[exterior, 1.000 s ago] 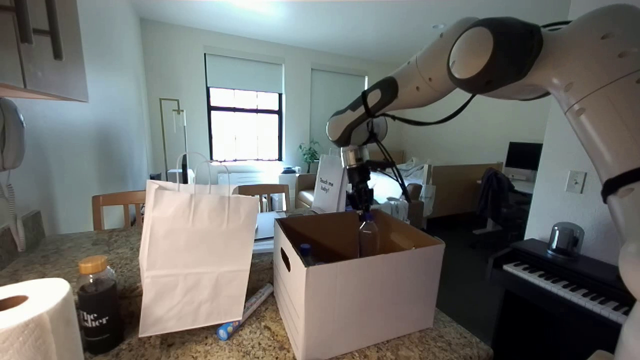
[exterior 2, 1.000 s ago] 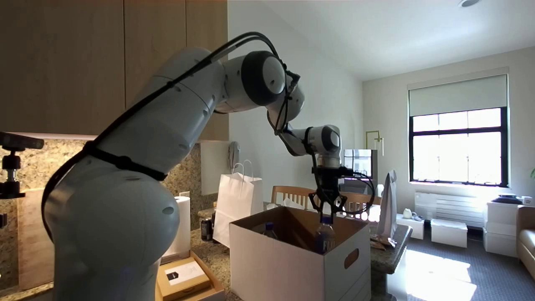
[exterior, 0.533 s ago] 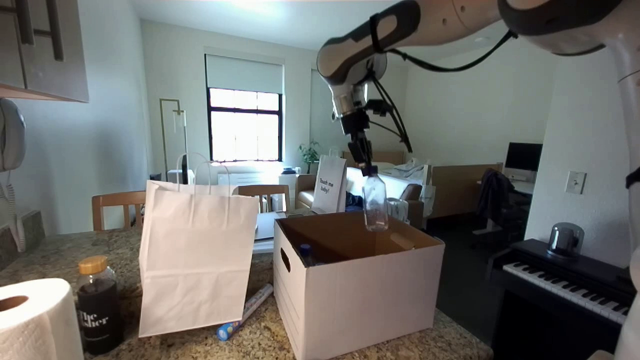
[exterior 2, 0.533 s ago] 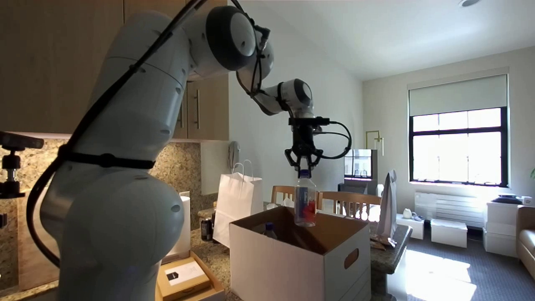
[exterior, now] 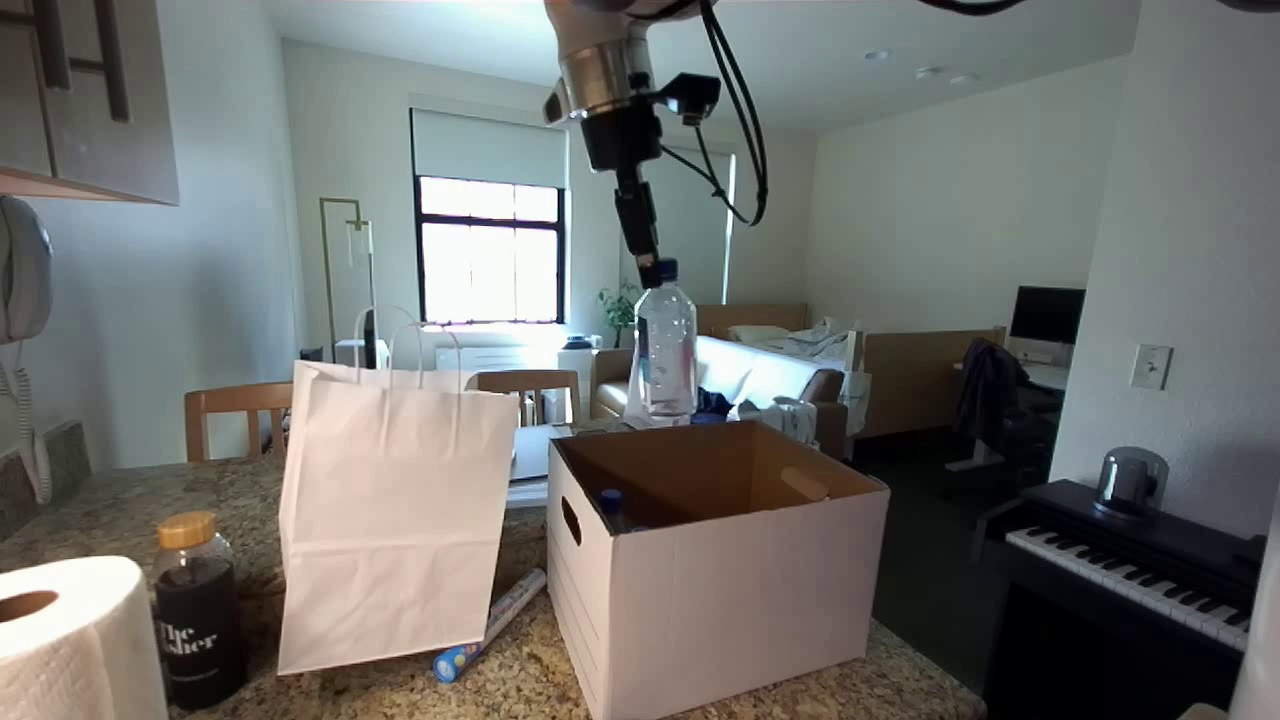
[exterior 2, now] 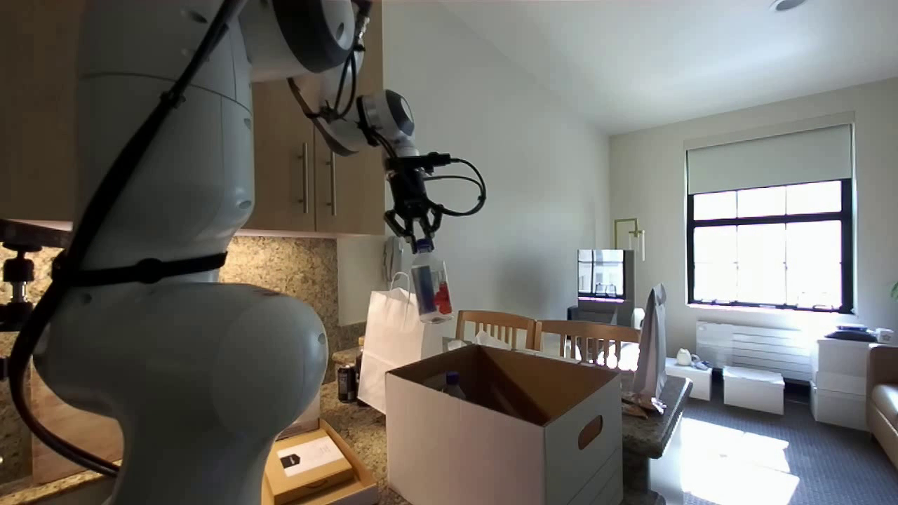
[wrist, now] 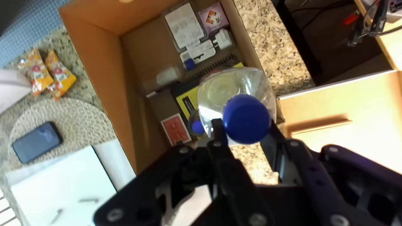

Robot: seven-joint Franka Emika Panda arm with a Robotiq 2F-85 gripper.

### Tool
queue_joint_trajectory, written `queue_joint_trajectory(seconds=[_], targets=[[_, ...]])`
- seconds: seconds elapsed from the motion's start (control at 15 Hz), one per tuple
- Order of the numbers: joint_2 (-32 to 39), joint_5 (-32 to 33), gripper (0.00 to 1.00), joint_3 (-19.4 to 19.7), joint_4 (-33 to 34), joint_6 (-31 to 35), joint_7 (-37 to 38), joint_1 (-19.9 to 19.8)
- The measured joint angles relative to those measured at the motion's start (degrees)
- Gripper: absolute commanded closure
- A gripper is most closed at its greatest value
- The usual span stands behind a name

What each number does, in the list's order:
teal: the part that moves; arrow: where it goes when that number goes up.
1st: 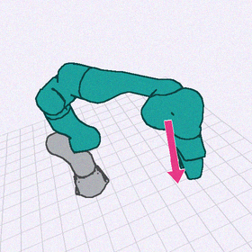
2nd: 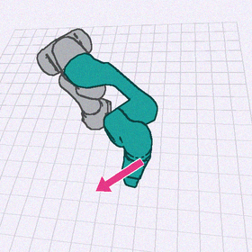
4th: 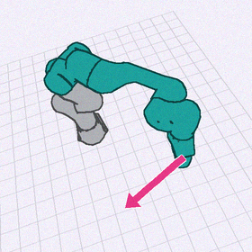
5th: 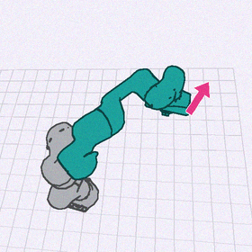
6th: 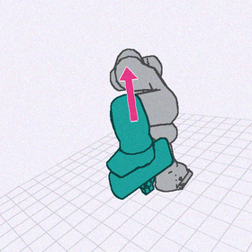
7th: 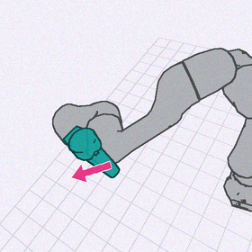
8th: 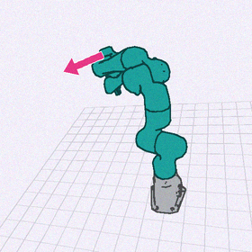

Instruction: Remove the bottles from the box and put them on the table

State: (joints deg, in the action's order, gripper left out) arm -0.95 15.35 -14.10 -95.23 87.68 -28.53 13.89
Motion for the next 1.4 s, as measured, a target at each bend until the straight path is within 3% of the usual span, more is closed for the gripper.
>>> queue_joint_trajectory(seconds=[0.2,0.4,0.6,0.87,1.13,1.4], targets=[[-1.8,0.2,0.87,-4.7,-1.6,2.8,0.0,5.2],[-0.6,0.2,0.87,-7.5,-5.6,10.7,-1.1,8.5],[3.0,0.2,0.87,-8.2,-10.6,18.5,-6.1,9.6],[11.9,-0.8,0.87,-8.2,-12.2,24.8,-15.0,9.5],[19.9,-2.3,0.87,-8.5,-12.0,27.3,-24.6,9.4],[26.3,-2.4,0.87,-9.7,-9.8,23.5,-31.6,9.9]])
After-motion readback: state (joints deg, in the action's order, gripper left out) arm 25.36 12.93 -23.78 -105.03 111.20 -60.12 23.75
